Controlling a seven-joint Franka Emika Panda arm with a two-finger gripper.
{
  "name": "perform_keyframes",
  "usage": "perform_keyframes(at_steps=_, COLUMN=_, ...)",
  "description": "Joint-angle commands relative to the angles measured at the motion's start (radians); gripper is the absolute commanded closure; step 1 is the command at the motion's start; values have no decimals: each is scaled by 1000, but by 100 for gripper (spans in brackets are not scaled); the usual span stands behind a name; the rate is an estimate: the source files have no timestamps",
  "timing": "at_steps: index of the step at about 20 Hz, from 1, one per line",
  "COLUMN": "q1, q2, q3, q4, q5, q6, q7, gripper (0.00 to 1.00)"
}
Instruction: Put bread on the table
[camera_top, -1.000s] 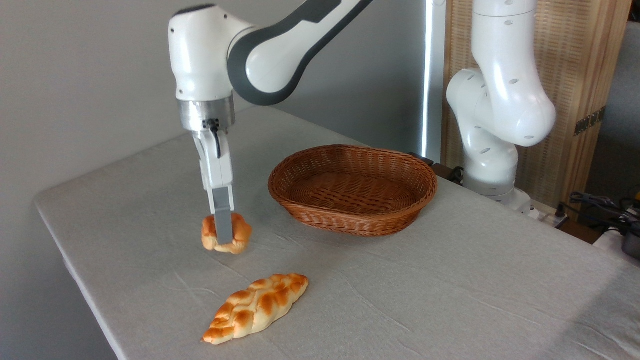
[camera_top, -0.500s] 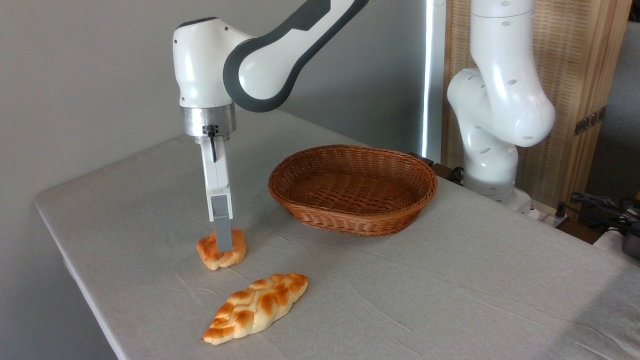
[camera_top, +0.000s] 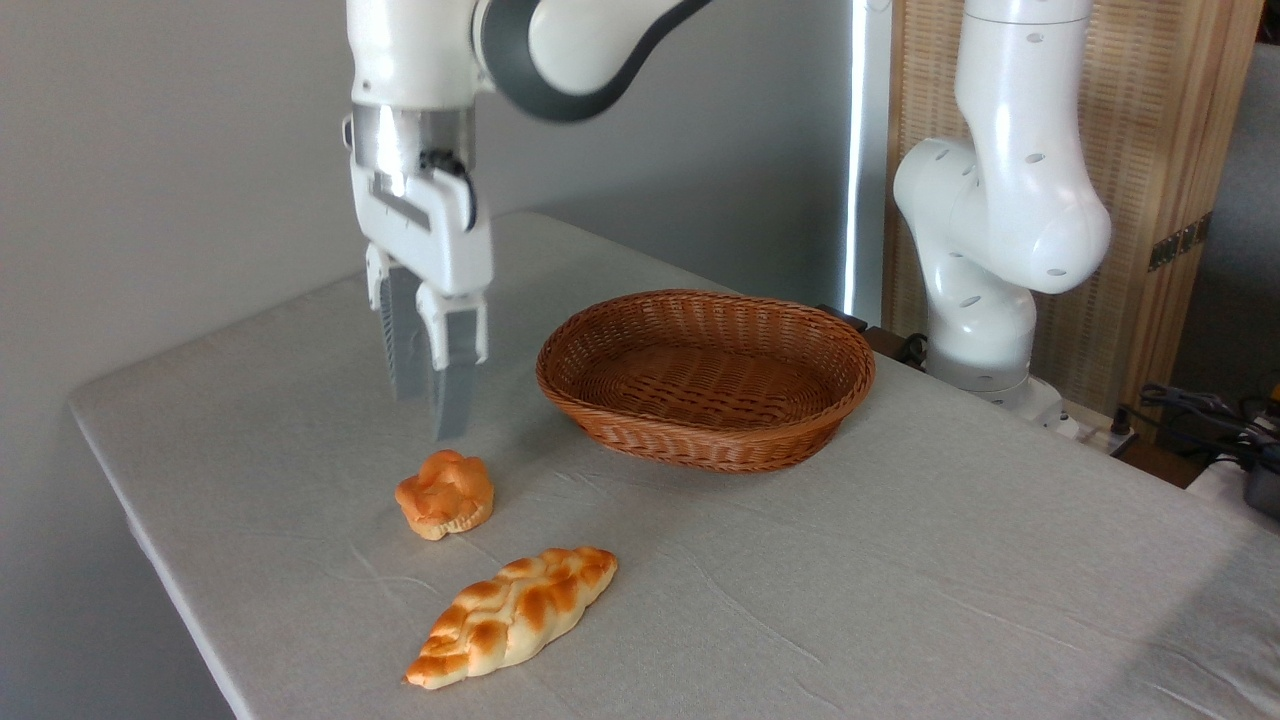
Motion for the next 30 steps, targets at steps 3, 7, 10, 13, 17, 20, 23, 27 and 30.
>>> perform_keyframes(at_steps=3, q1=96, q2=22, q3=44, q4=250, q5=-171, q6=-372, q7=-13, gripper=0)
perform_keyframes(at_steps=7, q1=118, q2=57, q3=44, q4=348, q5=-184, q6=-520, q7=-13, gripper=0)
perform_keyframes(at_steps=10, q1=129, q2=62, q3=44, q4=370, q5=-185, q6=-557, q7=-4, gripper=0)
perform_keyframes(at_steps=13, q1=130, q2=65, q3=44, q4=371, q5=-187, q6=-557, q7=0, gripper=0)
perform_keyframes(at_steps=17, q1=147, q2=67, q3=39, q4=374, q5=-185, q6=-557, q7=0, gripper=0)
perform_keyframes(at_steps=20, q1=175, q2=67, q3=27, q4=389, q5=-187, q6=-557, q7=0, gripper=0)
perform_keyframes(at_steps=23, q1=189, q2=68, q3=27, q4=409, q5=-195, q6=-557, q7=10, gripper=0)
perform_keyframes(at_steps=27, q1=196, q2=68, q3=25, q4=419, q5=-193, q6=-561, q7=54, gripper=0)
perform_keyframes(at_steps=30, q1=230, q2=70, q3=-15, q4=423, q5=-190, q6=-561, q7=59, gripper=0)
